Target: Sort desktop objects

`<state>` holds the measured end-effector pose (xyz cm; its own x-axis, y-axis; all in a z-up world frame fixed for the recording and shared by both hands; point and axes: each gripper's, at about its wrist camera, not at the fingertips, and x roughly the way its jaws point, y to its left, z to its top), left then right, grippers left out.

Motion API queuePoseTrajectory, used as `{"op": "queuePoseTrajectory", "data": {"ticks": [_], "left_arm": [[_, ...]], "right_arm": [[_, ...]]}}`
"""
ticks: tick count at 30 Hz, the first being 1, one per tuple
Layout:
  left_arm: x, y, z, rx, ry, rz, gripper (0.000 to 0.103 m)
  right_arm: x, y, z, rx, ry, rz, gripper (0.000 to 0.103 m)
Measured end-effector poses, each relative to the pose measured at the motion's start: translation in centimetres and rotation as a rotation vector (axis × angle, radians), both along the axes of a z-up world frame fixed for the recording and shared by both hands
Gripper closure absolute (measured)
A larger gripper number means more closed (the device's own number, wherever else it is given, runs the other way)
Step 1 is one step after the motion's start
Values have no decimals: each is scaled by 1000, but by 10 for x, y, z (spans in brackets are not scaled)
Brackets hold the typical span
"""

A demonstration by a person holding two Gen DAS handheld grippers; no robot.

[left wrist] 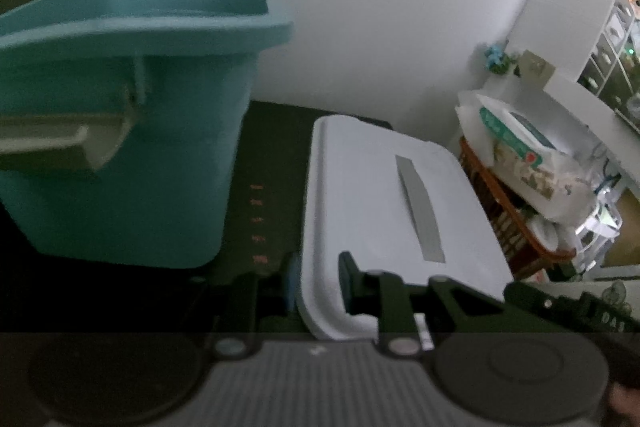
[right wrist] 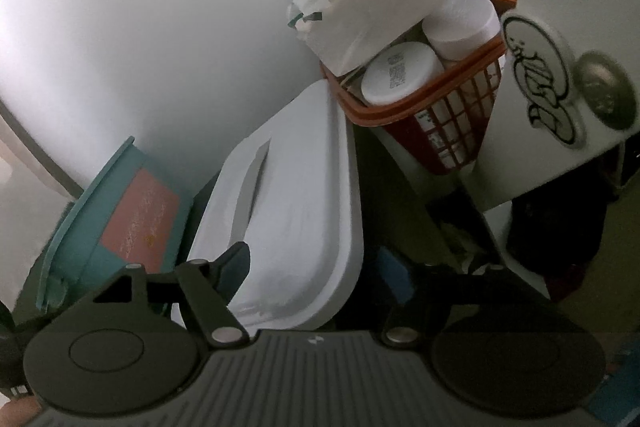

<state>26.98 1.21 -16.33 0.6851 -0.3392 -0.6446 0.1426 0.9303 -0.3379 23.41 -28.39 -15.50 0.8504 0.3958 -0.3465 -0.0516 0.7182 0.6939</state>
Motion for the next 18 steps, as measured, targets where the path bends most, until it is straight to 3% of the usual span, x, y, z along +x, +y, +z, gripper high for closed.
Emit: {"op": "queuePoseTrajectory", "data": {"ticks": [8,12,18], "left_arm": [[5,-11,-6,31,-14,-28,79],[5,-14,-8,34,-10,-40,78],[4,-11,-7,26,-2,-32,78]], "right_arm": [[13,4,-6,-12,-5,17,28],[16,7,-5,-14,-18,48,41],[15,7,-5,-9,-21,47,44]]}}
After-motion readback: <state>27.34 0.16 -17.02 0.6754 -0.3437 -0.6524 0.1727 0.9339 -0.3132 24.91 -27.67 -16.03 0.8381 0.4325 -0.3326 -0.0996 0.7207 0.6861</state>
